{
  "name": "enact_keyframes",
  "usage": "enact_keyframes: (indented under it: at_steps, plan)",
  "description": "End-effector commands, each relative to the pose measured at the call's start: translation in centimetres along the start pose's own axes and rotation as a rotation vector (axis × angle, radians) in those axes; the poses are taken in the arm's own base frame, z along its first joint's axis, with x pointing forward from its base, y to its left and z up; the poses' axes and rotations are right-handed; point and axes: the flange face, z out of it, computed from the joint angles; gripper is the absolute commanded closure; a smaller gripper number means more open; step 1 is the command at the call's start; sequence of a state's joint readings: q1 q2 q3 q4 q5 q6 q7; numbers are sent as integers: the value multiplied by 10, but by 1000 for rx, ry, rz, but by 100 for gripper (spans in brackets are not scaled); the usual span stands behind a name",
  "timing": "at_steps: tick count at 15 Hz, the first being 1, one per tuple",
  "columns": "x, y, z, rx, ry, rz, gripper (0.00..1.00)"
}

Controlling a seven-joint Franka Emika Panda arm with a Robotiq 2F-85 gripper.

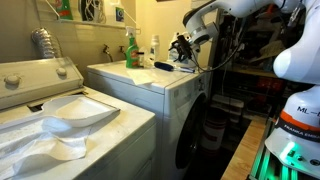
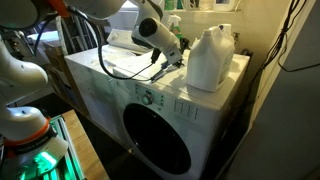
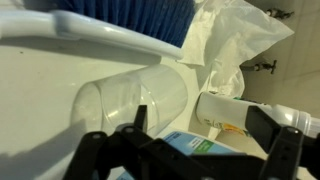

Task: Put the cup on it's side

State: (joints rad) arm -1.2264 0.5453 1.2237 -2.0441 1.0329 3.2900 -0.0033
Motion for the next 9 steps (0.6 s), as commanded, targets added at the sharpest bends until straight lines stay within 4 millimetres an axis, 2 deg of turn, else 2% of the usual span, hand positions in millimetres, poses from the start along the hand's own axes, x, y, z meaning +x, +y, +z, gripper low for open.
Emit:
enact_keyframes:
  at_steps: [1,7,9]
  plan:
    - [-6,-2,-25,-28,23,-45,0]
    - [-8,-6,-54,-180,-5,-128,0]
    - [-6,-20,-71,-254,-13,-161,0]
